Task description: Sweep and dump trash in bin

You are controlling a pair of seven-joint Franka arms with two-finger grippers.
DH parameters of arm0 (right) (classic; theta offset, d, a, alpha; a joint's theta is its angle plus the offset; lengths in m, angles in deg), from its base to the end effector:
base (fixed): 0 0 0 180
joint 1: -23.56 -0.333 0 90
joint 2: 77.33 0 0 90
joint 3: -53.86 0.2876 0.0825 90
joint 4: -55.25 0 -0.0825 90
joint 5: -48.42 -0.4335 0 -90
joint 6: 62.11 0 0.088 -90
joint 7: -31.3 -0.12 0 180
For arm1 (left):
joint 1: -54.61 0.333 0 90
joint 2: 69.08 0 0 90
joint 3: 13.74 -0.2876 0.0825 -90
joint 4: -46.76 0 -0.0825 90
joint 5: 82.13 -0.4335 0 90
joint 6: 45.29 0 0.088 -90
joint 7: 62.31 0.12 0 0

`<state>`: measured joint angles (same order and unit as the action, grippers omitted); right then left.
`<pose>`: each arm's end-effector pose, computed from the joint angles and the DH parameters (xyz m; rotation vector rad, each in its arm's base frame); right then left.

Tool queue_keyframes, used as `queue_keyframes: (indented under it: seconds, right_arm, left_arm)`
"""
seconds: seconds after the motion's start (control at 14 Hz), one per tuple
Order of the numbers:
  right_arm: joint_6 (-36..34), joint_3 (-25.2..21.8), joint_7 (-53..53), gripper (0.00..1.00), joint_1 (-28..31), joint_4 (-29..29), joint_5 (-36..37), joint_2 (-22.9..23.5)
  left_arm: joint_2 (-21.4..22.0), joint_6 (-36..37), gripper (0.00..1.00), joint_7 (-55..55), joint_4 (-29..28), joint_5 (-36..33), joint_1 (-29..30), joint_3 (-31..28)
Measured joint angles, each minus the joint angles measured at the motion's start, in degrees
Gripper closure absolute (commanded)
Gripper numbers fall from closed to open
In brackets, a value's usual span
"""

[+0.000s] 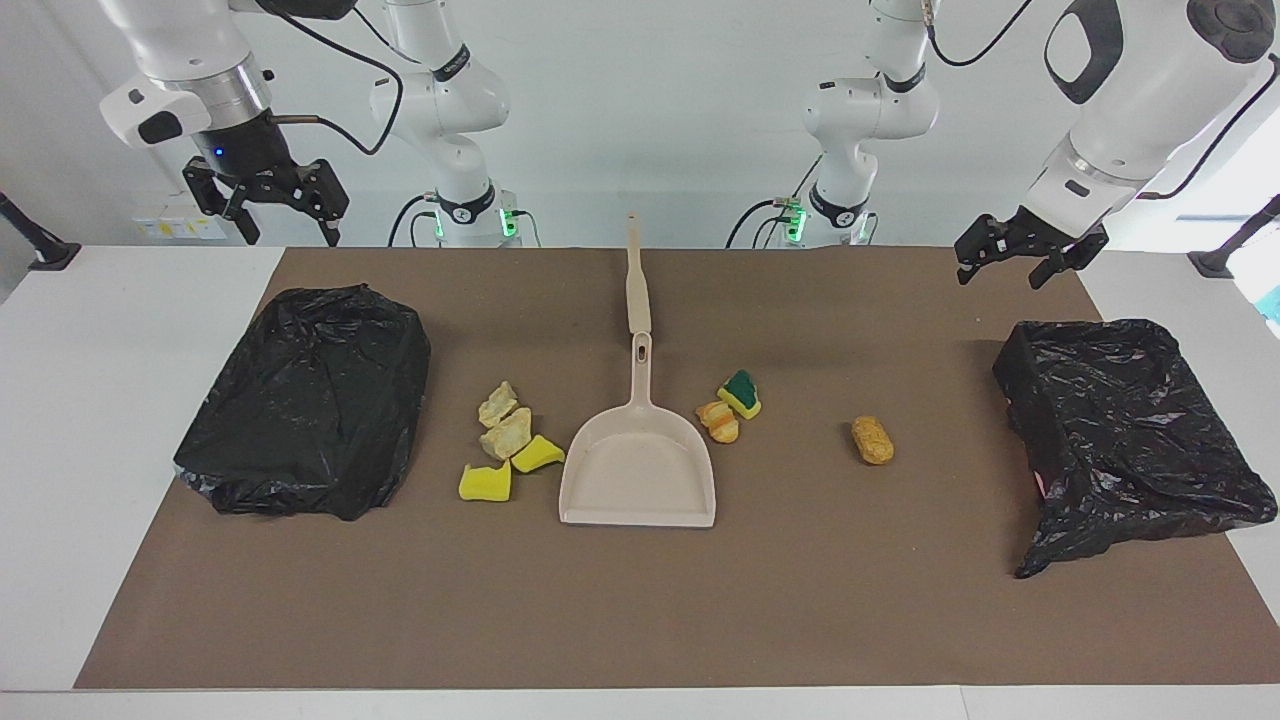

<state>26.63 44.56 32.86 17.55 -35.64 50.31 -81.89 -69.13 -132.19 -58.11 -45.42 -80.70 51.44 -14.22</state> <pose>0.5786 -0.0407 0.6195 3.1188 -0.0489 0.0626 0.5948 -0.0311 0.5585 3.1064 -0.1873 -0.1443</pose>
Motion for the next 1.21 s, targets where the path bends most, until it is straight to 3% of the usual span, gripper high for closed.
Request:
queue_keyframes:
  seconds: [0.86,1.21]
  right_arm:
    - [-0.01,0.66,0.00,0.00,-0.47,0.00,-0.24,0.00]
    - [-0.01,0.83,0.00,0.00,-0.45,0.00,-0.36,0.00]
  left_arm:
    - [2.33,-0.09,0.00,-0.15,-3.96,0.03,-0.11,0.29]
    - [3.03,-4.21,0.00,-2.89,-7.54,0.18,-1.42,1.20]
